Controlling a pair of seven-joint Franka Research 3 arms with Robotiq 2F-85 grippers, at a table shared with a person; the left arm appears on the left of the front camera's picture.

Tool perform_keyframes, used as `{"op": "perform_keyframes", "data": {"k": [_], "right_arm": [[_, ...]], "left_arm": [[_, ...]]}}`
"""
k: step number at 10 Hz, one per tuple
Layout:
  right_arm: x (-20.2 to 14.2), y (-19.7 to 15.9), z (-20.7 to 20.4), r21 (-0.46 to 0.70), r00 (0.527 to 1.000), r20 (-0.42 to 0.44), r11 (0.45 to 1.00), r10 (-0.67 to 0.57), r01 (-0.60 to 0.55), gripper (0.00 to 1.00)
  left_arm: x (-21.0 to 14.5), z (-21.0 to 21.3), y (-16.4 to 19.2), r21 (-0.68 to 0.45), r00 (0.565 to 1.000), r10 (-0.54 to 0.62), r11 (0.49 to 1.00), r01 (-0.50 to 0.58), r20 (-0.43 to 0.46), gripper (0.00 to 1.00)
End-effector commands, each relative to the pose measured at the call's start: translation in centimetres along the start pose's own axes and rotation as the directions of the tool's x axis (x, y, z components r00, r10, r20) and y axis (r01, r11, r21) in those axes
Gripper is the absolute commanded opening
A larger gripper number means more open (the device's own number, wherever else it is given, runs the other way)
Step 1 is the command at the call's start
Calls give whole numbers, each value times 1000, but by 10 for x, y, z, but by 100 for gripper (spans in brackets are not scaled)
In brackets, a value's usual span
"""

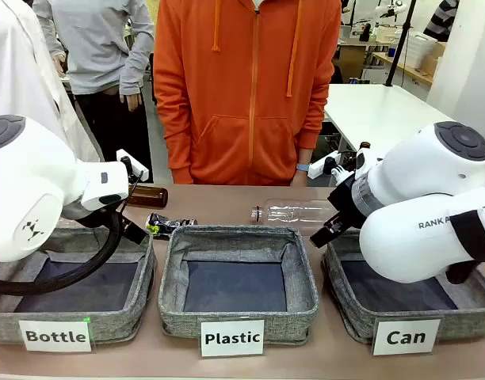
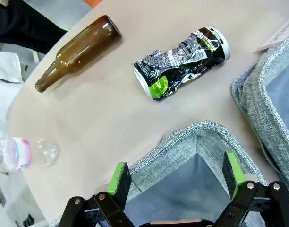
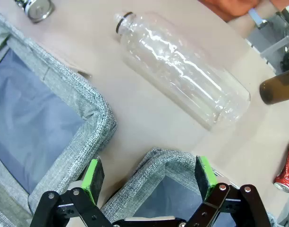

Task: Sort the can waste into the basket.
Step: Pick up the can waste from the table and place it in the right Fabric basket.

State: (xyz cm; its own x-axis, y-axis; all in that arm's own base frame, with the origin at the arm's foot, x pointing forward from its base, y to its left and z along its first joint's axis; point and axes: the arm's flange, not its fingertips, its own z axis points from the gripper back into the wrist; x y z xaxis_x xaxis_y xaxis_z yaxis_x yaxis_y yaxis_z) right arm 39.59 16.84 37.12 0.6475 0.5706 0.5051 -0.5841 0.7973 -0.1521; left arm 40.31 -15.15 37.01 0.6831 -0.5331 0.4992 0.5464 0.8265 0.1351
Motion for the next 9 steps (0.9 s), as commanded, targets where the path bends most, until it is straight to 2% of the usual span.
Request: {"op": "perform_keyframes", "data": {"k": [1,9], "right_arm": [[0,0,0,0,1000,0,1000,0,0,100],[0,0,0,0,1000,0,1000,0,0,100]], "left_arm": [[0,0,0,0,1000,0,1000,0,0,100],[0,0,0,0,1000,0,1000,0,0,100]]}}
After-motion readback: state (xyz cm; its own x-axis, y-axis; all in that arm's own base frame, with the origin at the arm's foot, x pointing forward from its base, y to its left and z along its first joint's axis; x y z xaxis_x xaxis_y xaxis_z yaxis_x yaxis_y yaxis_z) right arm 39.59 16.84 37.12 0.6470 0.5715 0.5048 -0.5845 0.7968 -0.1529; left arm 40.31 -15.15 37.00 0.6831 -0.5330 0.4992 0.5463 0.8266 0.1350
